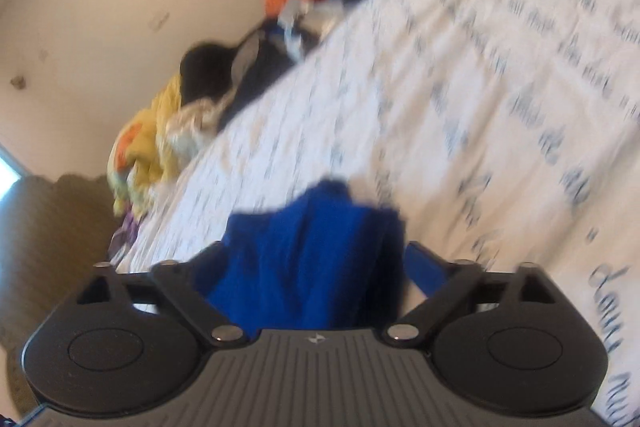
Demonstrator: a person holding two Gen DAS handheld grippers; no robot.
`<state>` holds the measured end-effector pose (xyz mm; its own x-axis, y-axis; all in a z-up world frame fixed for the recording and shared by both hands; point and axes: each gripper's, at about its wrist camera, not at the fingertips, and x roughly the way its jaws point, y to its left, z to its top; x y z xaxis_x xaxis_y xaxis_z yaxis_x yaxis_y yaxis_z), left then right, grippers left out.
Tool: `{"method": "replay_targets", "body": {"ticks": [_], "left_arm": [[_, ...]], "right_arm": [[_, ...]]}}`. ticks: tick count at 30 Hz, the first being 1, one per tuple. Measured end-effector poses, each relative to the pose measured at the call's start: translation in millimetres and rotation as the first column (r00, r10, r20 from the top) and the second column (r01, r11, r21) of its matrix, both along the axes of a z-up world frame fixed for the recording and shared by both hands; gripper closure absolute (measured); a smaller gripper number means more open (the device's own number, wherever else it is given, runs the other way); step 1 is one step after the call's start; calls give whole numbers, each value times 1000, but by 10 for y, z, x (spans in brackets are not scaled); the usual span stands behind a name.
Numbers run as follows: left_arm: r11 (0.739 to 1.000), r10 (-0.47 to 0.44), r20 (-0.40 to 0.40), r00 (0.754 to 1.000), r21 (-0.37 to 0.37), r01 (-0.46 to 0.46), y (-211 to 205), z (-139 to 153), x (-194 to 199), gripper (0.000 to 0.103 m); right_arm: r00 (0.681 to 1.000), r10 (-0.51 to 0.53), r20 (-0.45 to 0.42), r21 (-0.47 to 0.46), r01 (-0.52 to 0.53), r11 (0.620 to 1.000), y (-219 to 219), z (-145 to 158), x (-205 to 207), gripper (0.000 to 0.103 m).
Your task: Fold small clothes
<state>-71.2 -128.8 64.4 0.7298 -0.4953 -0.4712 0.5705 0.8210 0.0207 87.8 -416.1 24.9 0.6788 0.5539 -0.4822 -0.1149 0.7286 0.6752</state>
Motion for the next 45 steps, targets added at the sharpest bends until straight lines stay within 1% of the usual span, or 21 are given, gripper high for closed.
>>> {"method": "replay_targets", "body": {"ticks": [4, 7, 10, 11, 13, 18, 20, 22, 24, 25, 26, 28, 29, 32, 34, 36, 37, 38, 39, 41, 45], "left_arm": [[980, 171, -134, 976, -82, -183, 471, -83, 565, 5], [907, 235, -377, 896, -246, -342, 830, -233, 1228, 10], [850, 198, -550, 812, -316, -421, 922, -412, 1745, 18], [842, 203, -538, 818, -331, -427, 920, -414, 1814, 22], [863, 165, -568, 807, -312, -396, 880, -429, 2015, 76], [902, 221, -420, 880, -255, -348, 975, -92, 1866, 81], [909, 247, -384, 890, -226, -350, 1051, 16, 1954, 81], [897, 325, -347, 880, -182, -403, 1171, 55, 2108, 79], [894, 364, -336, 868, -136, -428, 1307, 54, 2223, 72], [883, 392, -372, 842, -106, -458, 1395, 45, 2256, 57], [871, 409, -402, 819, -94, -481, 1473, 38, 2232, 48], [862, 386, -409, 827, -158, -481, 1642, 49, 1973, 17], [863, 366, -409, 836, -186, -469, 1702, 34, 1781, 14], [872, 271, -516, 813, -226, -434, 1770, -115, 1361, 20], [866, 203, -602, 773, -258, -428, 1749, -270, 1168, 35], [866, 185, -601, 777, -273, -418, 1686, -287, 1066, 40], [865, 176, -615, 768, -276, -420, 1667, -298, 1057, 71], [866, 176, -635, 752, -263, -424, 1654, -321, 1073, 95], [866, 202, -637, 743, -238, -439, 1657, -332, 1077, 92], [875, 233, -612, 756, -206, -437, 1677, -239, 1054, 93], [921, 281, -485, 828, -107, -375, 1681, -25, 954, 84]], "right_arm": [[987, 62, -150, 35, -57, 998, 85, -230, 292, 6], [986, 83, -144, 18, -81, 997, 227, -288, 330, 8], [986, 96, -134, 3, -96, 995, 345, -297, 370, 17], [988, 93, -124, -24, -96, 995, 379, -285, 372, 35], [985, 82, -154, -100, -98, 990, 449, -282, 404, 77], [990, 114, -77, -63, -119, 991, 564, -70, 287, 81], [989, 142, -35, -26, -143, 989, 686, 51, 322, 81], [989, 148, -19, 7, -148, 989, 840, 80, 498, 78], [994, 106, -26, 42, -105, 994, 963, 1, 704, 59], [994, 87, -60, 36, -85, 996, 1014, -51, 790, 27], [988, 75, -133, 3, -76, 997, 1076, -95, 859, 13], [977, 107, -182, -32, -115, 993, 1146, -112, 784, 14], [975, 151, -166, -47, -160, 986, 1156, -96, 674, 15], [969, 202, -145, -115, -219, 969, 1104, -85, 295, 15], [959, 225, -171, -107, -245, 964, 1057, -130, 100, 15], [948, 257, -189, -81, -276, 958, 1076, -163, -42, 16], [945, 275, -177, -94, -294, 951, 1105, -164, -102, 28], [944, 281, -171, -123, -304, 945, 1149, -163, -139, 69], [943, 276, -186, -152, -305, 940, 1185, -172, -142, 88], [940, 284, -190, -142, -313, 939, 1201, -167, -133, 89], [933, 320, -166, -136, -343, 930, 1214, -88, -305, 88]]}}
